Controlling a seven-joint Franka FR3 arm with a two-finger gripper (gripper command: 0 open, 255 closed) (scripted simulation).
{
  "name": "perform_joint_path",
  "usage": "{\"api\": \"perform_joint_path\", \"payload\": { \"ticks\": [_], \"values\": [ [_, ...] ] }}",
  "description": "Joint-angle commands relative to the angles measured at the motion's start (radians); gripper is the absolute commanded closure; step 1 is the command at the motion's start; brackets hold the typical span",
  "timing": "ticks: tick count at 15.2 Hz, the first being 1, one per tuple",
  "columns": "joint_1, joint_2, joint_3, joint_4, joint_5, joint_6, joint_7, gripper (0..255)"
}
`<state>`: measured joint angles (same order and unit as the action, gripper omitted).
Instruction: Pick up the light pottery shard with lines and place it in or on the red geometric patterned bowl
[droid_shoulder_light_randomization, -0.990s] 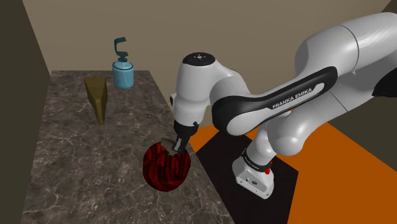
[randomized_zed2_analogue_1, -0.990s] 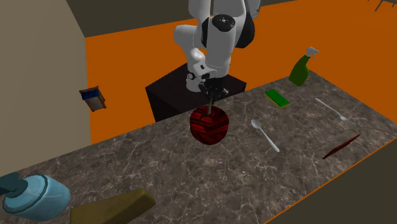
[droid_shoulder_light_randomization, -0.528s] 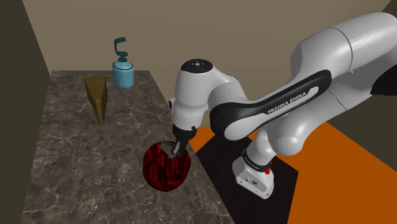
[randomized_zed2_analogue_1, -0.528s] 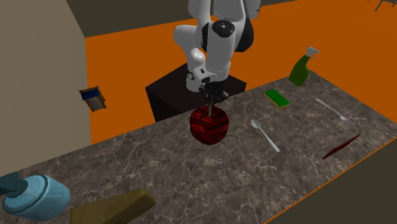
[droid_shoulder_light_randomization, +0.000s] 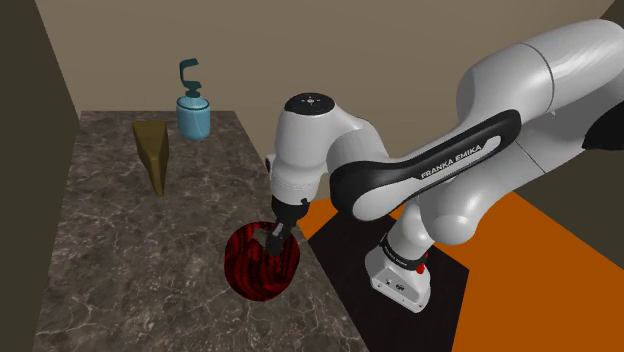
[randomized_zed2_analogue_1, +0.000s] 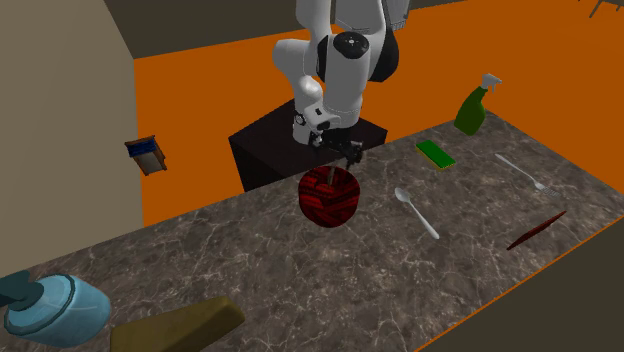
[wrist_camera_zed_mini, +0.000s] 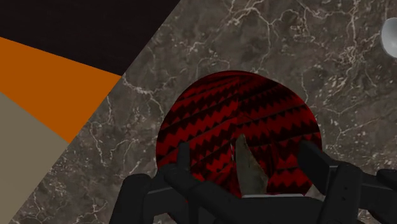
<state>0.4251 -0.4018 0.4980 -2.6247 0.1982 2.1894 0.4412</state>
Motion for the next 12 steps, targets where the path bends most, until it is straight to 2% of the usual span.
{"api": "perform_joint_path", "payload": {
  "ticks": [1,5,12],
  "values": [
    [0.000,0.000,0.000,0.000,0.000,0.000,0.000,0],
    [0.005,-0.066,-0.029,0.085,0.000,-0.148,-0.009,0],
    [0.005,-0.066,-0.029,0.085,0.000,-0.148,-0.009,0]
  ]
}}
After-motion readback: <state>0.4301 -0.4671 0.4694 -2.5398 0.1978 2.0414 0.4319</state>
